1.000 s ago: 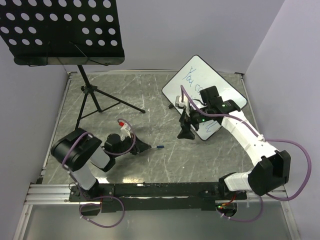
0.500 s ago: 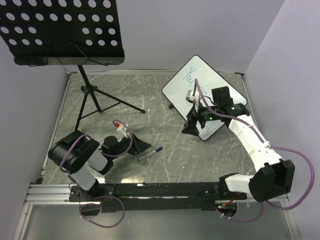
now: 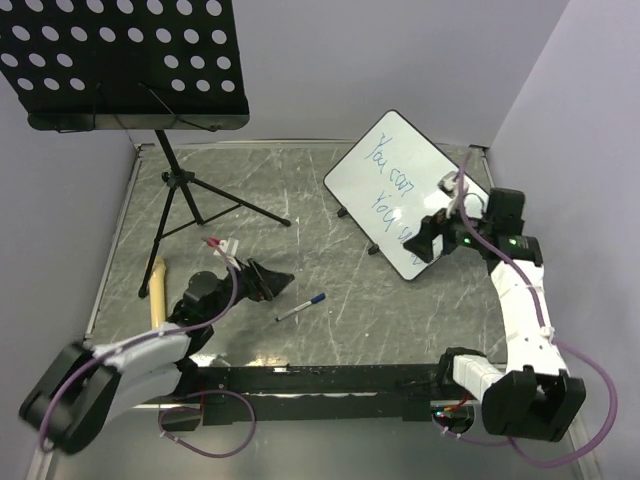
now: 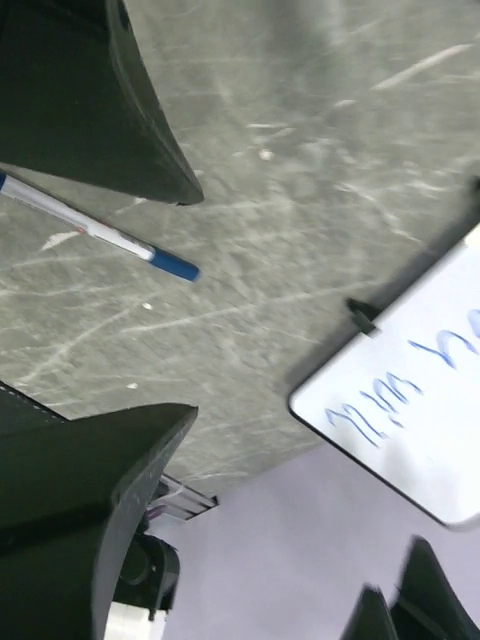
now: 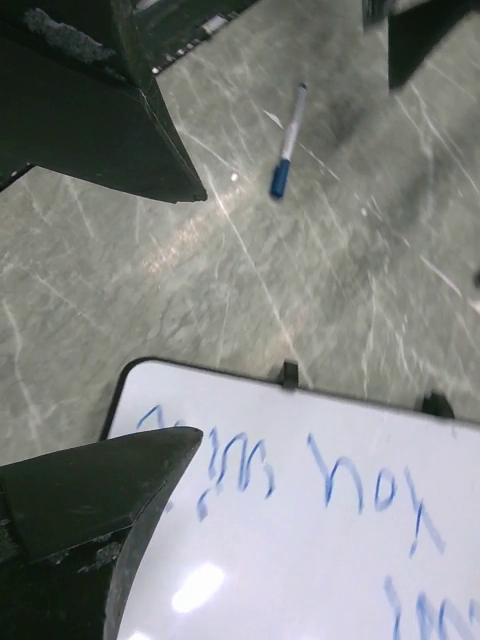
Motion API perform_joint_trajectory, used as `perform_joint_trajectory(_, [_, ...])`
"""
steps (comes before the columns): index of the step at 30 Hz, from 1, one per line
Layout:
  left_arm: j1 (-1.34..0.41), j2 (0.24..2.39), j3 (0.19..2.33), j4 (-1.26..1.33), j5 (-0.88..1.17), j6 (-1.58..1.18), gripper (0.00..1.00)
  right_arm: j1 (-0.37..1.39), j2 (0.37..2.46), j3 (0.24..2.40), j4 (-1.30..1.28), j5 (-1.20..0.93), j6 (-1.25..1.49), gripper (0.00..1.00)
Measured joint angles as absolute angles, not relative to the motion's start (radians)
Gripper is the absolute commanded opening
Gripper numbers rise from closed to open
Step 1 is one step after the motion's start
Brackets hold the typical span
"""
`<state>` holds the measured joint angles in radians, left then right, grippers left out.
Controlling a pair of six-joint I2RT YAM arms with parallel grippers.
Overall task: Write a sentence on the whiteboard
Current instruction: Reset both arms
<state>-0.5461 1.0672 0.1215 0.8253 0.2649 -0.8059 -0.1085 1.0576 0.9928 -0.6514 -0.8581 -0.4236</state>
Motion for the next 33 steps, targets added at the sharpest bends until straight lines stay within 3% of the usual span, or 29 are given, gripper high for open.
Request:
perform_joint_trajectory(4, [-0.544,0.827,0.16,0.632,0.209,-0.786,0.98,-0.238,1.023,0.988,-0.667,-0.88,-0.406,1.0])
perform_joint_trajectory(8, [-0.539,0.679,0.205,0.466,0.167,-0.776,0.98,-0.321,1.022,0.939,-0.668,-0.883,-0.4,1.0])
perform_joint_trajectory(20, [-0.537,0.588,0.355,0.124,0.139,-0.747,1.0,-0.447,1.021,0.917,-0.679,-0.889,-0.382,1.0])
perform_joint_trajectory(33, [-0.537,0.564,0.651,-0.157,-0.024,-0.578,0.97,-0.493,0.957,1.066,-0.705,-0.939,-0.337,1.0])
